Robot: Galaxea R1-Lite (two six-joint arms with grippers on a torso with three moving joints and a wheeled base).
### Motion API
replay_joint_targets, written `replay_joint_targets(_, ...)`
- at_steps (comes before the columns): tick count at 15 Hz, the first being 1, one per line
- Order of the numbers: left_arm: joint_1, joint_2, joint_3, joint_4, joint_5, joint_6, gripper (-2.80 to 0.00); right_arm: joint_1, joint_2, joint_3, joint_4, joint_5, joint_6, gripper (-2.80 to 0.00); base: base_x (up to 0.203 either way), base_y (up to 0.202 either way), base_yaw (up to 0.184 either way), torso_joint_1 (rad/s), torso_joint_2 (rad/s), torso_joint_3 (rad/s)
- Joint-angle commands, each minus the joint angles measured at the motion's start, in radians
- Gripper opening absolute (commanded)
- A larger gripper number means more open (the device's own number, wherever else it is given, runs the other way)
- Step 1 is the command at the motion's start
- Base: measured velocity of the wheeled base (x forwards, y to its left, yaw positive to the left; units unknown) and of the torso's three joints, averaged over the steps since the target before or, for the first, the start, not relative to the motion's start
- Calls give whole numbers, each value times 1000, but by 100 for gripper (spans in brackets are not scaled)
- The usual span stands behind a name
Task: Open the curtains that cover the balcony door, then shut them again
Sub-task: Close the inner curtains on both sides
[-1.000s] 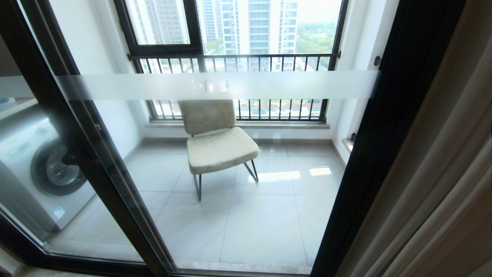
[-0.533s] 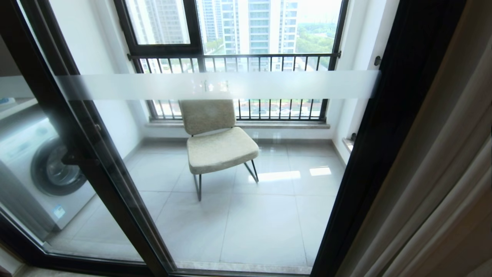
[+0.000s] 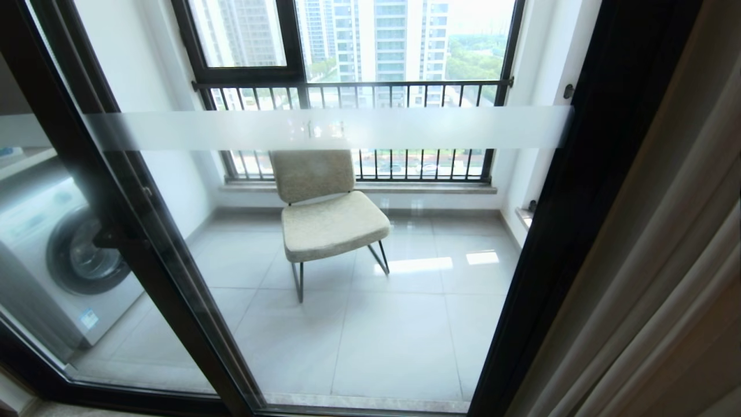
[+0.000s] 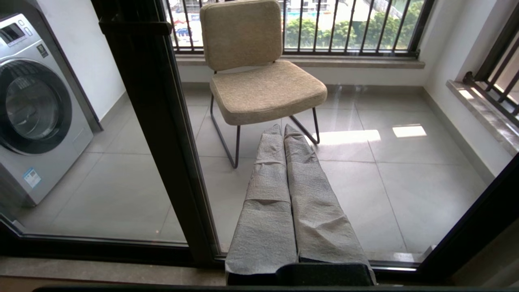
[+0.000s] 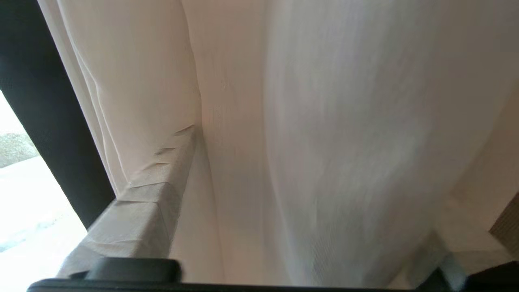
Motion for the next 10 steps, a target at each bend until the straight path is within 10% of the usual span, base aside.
replay_joint_targets(1, 0, 0, 0, -1, 1, 0, -280, 2, 2, 6, -22, 0, 1, -280, 0, 0, 0, 0, 0, 0)
replay_joint_targets(10, 0, 0, 0, 0, 1, 0, -280, 72, -22, 19, -24, 0, -1, -280, 0, 0, 0, 0, 0, 0)
